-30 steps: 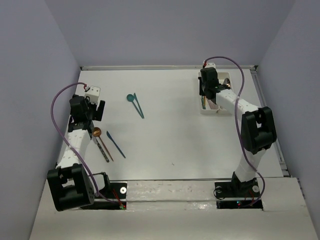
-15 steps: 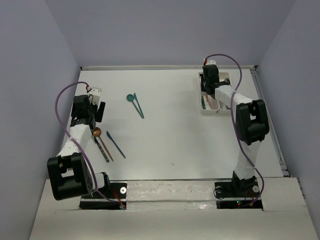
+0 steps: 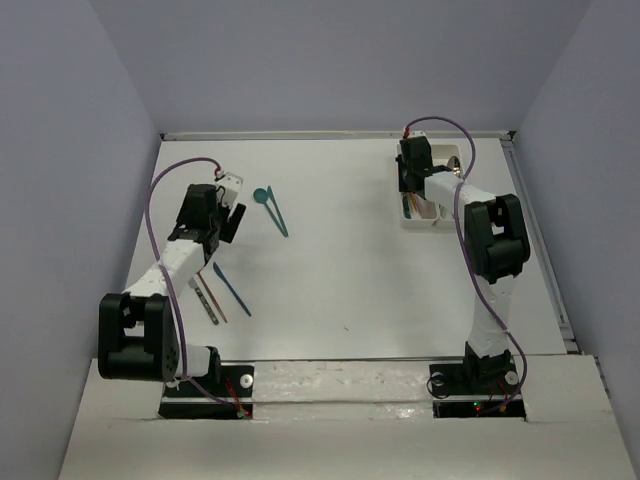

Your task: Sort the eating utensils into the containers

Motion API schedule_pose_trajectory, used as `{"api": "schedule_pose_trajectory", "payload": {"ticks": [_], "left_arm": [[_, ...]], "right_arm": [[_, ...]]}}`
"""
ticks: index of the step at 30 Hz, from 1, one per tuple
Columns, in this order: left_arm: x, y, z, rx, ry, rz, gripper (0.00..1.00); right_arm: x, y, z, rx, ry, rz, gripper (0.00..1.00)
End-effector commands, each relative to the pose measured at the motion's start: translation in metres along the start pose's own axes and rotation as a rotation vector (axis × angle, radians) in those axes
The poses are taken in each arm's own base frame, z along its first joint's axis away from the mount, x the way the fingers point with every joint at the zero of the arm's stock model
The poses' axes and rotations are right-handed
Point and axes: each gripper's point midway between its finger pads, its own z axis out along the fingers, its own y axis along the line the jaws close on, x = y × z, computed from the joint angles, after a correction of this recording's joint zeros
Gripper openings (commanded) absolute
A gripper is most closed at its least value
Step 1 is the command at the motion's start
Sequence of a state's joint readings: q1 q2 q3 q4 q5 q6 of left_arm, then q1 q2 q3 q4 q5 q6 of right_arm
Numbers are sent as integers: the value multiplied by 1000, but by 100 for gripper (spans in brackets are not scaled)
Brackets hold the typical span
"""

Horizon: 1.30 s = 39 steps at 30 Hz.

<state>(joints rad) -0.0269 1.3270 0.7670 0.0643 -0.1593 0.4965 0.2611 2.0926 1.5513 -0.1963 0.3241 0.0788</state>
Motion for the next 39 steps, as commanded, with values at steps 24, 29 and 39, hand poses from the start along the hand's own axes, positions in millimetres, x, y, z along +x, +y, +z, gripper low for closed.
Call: {"api": "schedule_pose_trajectory", "payload": {"ticks": [24, 29, 39], "left_arm": [[-103, -145, 84, 290, 28, -246, 75], [-88, -149, 97, 270, 66, -228, 72], [-79, -152, 114, 239, 98, -207, 60]], "right_arm": [[-23, -21, -77, -14, -59, 85, 40], [-14, -23, -80, -12, -43, 89, 40], [3, -28, -81, 6, -13, 72, 39]]}}
